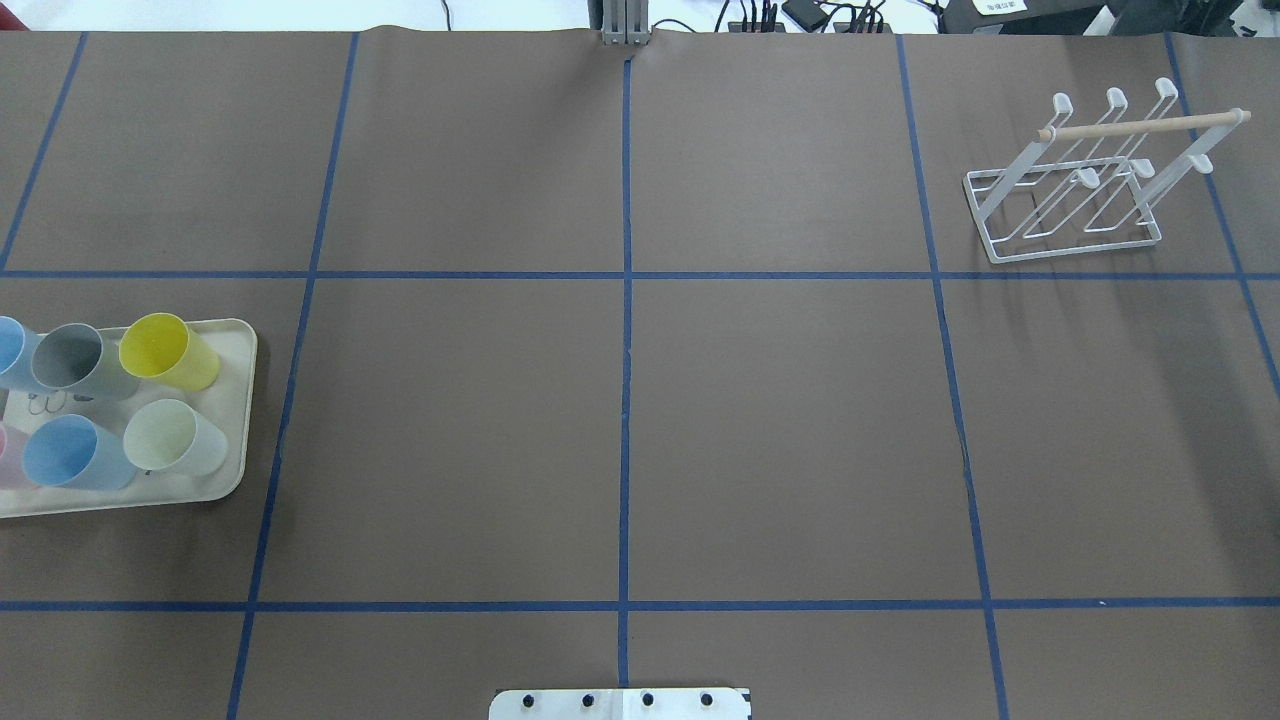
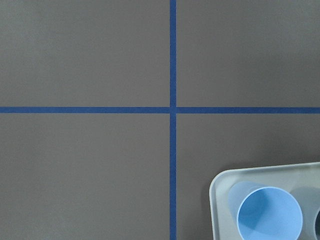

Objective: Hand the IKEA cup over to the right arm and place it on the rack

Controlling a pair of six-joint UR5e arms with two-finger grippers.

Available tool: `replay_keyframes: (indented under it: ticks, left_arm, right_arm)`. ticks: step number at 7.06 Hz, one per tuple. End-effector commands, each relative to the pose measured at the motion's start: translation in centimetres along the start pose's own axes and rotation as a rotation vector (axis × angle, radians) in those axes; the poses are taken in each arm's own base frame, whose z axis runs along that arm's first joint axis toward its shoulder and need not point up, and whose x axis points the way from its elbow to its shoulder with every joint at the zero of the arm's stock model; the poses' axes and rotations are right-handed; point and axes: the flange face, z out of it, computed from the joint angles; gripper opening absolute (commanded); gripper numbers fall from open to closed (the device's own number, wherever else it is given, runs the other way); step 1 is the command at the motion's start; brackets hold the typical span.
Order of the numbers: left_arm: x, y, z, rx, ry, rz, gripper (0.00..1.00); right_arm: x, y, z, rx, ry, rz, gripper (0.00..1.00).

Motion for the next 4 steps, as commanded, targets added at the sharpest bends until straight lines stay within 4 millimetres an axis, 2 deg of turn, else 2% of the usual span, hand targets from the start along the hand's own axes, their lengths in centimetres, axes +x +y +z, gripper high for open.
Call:
replay_keyframes:
  ticks: [1, 3, 4]
  left_arm:
    - [0.0, 0.0, 0.0, 0.001, -0.001, -0.001, 1.00]
    - [0.2, -0.3, -0.2, 0.005, -0.002, 0.005, 1.00]
    - [1.5, -1.7, -1.3, 0.030, -0.002, 0.029, 1.00]
  right_arm:
    - [-0.1, -0.2, -0.1, 0.002, 0.001, -0.003, 1.00]
    - [-0.5, -0.4, -0.5, 0.011, 0.001, -0.011, 1.00]
    - [-1.0, -0.7, -1.1, 0.026, -0.003, -0.025, 1.00]
